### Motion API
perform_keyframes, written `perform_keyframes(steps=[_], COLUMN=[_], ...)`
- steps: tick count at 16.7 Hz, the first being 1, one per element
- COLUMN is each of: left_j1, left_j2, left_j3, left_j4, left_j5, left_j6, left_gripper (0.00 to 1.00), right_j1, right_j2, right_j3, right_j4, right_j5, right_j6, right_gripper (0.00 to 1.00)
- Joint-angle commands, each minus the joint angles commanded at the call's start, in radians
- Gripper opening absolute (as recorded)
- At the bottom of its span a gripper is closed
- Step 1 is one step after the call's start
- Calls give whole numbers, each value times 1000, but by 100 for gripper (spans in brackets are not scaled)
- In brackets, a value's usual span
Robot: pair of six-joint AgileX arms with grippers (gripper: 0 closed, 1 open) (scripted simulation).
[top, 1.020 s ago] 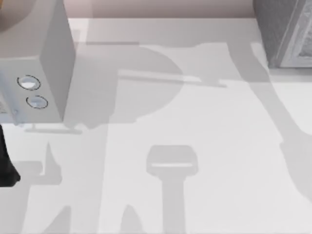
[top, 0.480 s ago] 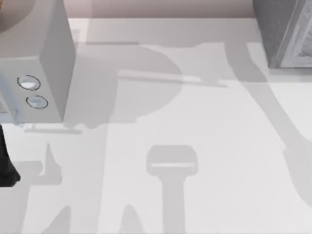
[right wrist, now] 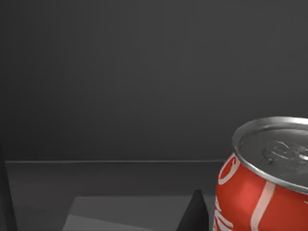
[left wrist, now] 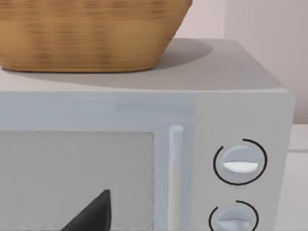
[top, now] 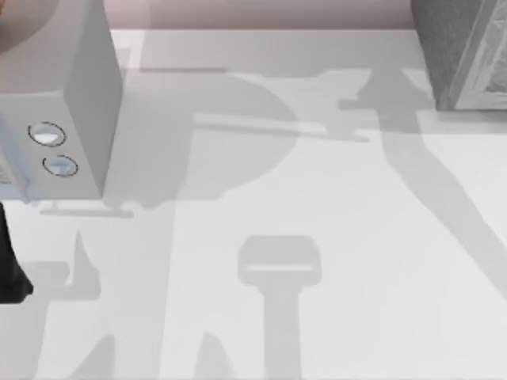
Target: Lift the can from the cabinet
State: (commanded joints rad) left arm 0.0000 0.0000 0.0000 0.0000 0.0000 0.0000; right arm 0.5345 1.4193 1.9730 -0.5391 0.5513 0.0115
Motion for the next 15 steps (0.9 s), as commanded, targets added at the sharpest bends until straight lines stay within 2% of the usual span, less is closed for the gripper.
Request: perform_keyframes(steps=[3,9,12,15], left_j1=[0,0,0,0], left_j2=[0,0,0,0], left_j3=[0,0,0,0], left_j4=[0,0,0,0], left_j5=[0,0,0,0], left_j6=[0,0,0,0], left_gripper=[100,100,100,100], right_j1=[32,18,-21,-83], right_j2=[-40,-63,-156,-307], right_j3=[-19,-46,-172,-392], right_j4=[-34,-20,21,81], right_j5=[31,18,-21,-84], right_j6=[0,1,-1,-5], right_gripper=[0,0,0,0])
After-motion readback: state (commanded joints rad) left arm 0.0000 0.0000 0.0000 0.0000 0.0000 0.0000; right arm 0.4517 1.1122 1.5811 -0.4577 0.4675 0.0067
